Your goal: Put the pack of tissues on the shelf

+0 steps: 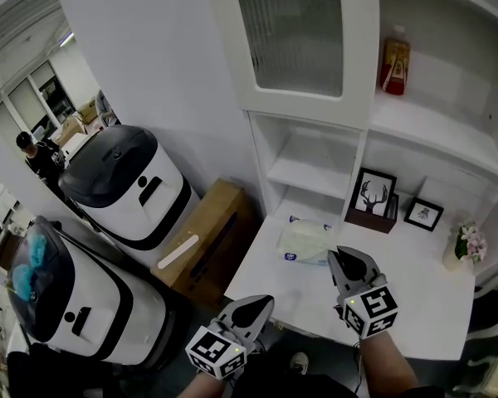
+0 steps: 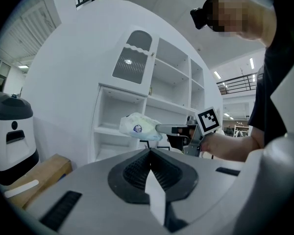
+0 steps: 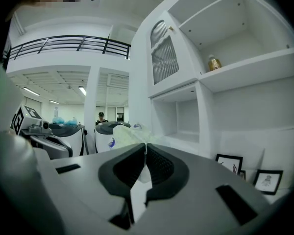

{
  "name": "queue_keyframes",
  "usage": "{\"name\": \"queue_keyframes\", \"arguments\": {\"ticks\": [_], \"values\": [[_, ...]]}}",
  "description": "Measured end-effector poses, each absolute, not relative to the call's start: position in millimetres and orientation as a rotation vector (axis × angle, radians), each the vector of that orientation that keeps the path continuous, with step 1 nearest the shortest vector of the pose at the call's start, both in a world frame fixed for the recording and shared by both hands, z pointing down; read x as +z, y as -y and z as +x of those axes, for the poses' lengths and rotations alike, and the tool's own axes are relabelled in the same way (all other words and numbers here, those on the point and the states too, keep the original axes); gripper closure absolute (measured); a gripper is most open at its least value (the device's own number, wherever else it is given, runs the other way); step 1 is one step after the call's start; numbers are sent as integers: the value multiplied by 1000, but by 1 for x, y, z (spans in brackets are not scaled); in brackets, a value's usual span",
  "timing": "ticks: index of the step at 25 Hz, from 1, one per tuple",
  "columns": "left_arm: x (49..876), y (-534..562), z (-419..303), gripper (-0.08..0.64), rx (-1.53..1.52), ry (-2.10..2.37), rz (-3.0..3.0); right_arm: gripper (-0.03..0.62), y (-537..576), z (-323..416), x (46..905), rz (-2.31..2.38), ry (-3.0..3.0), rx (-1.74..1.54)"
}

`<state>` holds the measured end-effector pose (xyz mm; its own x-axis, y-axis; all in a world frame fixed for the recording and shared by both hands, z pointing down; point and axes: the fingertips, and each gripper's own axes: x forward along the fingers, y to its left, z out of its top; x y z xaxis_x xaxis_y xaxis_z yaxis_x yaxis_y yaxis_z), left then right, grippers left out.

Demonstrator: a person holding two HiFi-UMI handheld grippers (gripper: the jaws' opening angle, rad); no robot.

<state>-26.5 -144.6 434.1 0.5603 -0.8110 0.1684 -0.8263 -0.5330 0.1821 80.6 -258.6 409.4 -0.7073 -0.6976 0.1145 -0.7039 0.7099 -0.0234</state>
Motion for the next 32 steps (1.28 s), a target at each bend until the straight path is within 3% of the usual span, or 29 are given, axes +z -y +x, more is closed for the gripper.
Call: {"name": "queue_keyframes", "arguments": {"ticks": [32], "values": [[441,269,-75,555,105,987,2700,586,366,45,414,1481,2599,107]]}}
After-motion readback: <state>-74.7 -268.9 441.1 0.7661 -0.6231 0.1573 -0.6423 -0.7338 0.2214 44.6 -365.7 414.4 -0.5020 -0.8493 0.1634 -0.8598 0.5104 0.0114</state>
